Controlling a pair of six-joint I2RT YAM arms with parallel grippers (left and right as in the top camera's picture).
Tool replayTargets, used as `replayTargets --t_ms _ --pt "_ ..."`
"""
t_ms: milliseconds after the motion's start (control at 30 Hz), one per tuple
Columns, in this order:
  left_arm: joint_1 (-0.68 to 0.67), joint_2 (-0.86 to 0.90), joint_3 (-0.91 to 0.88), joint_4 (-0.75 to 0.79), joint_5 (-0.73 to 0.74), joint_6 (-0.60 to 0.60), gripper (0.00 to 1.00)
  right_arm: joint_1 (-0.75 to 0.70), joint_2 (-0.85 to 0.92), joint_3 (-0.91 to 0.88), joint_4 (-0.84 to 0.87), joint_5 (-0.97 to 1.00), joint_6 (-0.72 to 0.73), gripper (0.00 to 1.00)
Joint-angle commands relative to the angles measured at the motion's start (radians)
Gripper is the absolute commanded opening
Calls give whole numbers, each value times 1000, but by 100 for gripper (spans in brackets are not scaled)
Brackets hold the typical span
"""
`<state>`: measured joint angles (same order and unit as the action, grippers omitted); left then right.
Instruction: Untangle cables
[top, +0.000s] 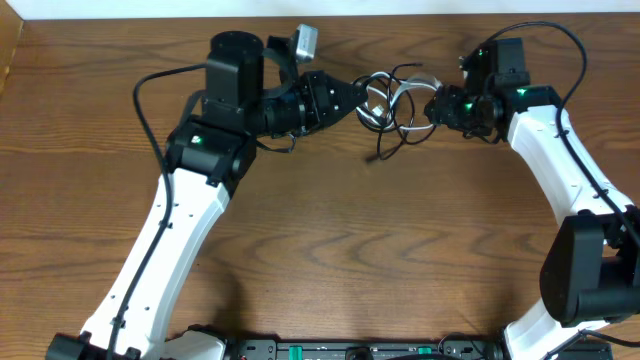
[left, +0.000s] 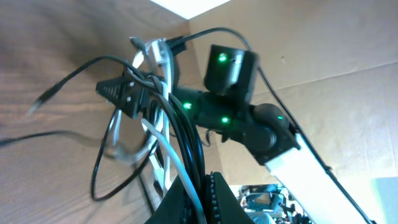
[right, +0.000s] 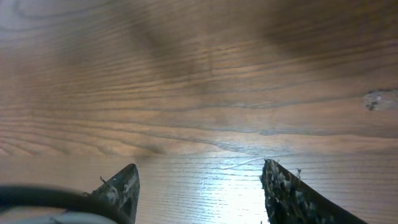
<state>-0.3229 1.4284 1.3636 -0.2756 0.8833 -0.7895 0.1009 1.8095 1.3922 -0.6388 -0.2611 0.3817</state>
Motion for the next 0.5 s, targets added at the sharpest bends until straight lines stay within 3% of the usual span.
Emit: replayTargets --t_ms 0,33,100,200,333,467 --pt "15 -65 -3 52 32 -16 7 -62 16 12 -5 -34 18 59" --pt "15 -75 -3 73 21 -33 8 -92 16 12 -5 -109 8 60" --pt "15 -77 -3 83 -14 -59 8 -141 11 13 0 -502 -191 60" --pt "15 -77 -3 83 -101 -116 7 -145 -23 13 -20 -726 -306 64" --pt "15 -77 -3 82 -202 -207 7 -156 -89 13 -44 -628 -265 63" --pt "15 -76 -3 75 -246 -278 8 -167 -161 13 -123 -179 -95 63"
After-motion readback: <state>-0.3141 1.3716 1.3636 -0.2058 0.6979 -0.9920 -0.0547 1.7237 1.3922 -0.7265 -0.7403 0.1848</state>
